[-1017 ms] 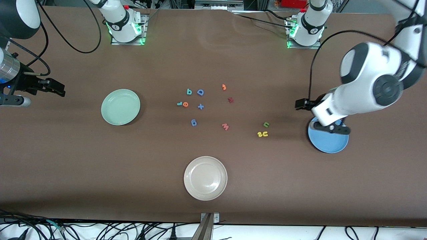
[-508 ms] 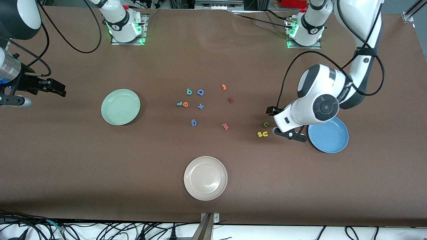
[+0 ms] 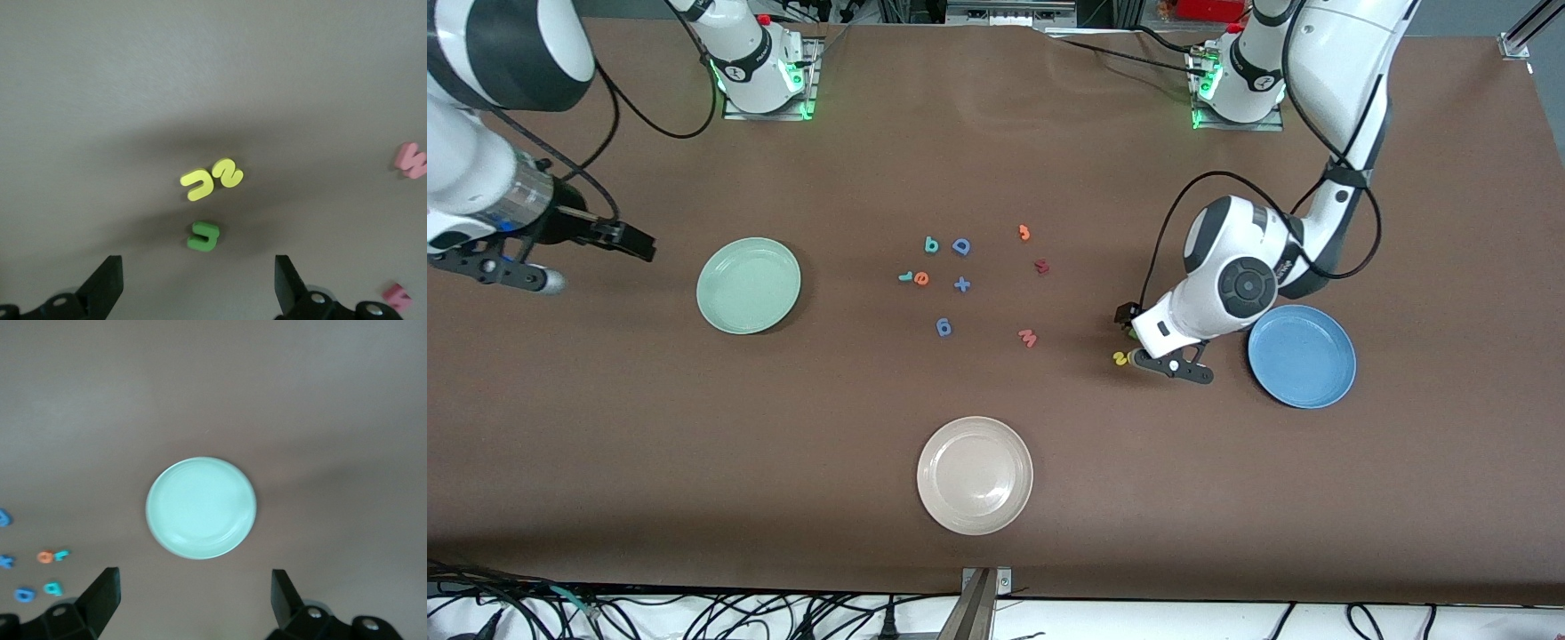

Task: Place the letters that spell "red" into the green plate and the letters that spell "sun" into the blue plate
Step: 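Move the left gripper down to the green foam u letter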

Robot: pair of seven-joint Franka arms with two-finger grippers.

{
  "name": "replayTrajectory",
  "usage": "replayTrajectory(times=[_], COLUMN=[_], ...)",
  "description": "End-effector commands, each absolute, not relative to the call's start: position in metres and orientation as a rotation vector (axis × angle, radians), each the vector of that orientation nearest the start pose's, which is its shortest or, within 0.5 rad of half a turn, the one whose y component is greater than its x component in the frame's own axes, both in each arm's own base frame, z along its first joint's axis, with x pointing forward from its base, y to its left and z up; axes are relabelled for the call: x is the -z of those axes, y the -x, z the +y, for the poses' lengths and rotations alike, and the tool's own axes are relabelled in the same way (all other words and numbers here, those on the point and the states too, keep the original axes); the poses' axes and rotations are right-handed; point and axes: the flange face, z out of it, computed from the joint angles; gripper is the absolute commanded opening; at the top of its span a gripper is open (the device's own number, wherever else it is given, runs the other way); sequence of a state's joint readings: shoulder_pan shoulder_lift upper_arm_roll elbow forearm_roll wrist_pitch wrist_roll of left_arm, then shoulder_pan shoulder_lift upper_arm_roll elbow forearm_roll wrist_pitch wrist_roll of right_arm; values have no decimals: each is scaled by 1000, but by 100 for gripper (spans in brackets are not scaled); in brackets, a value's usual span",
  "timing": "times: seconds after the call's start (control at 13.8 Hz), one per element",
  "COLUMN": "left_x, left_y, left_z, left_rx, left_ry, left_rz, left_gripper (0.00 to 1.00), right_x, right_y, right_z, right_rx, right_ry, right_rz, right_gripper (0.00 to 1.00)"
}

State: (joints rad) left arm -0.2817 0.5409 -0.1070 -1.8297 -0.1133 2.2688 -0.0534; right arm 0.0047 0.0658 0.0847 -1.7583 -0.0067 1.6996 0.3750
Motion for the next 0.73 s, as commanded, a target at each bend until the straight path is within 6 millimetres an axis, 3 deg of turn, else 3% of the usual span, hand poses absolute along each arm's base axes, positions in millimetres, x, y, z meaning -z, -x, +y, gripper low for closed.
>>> replayTrajectory(times=[0.0,0.22,0.51,0.65], left_x=[-207,-189,-182,-180], left_y=[-571,-563,-562,-563], left_z=[-253,-261,-261,-261], left_rx=[-144,-116,-107,-92], left_ry=[3173,3095,3078,3075], left_rz=[420,399,393,402], left_gripper=[100,100,99,87], right_x=[-491,-468,-426,-396], right_y=[-567,-569,-563,-557], right_z=[78,134,221,271], right_rx=[-263,-275,-288,-276], right_ry=[3065,3041,2982,2937], right_rz=[601,732,953,1079], right_gripper=[99,99,99,99])
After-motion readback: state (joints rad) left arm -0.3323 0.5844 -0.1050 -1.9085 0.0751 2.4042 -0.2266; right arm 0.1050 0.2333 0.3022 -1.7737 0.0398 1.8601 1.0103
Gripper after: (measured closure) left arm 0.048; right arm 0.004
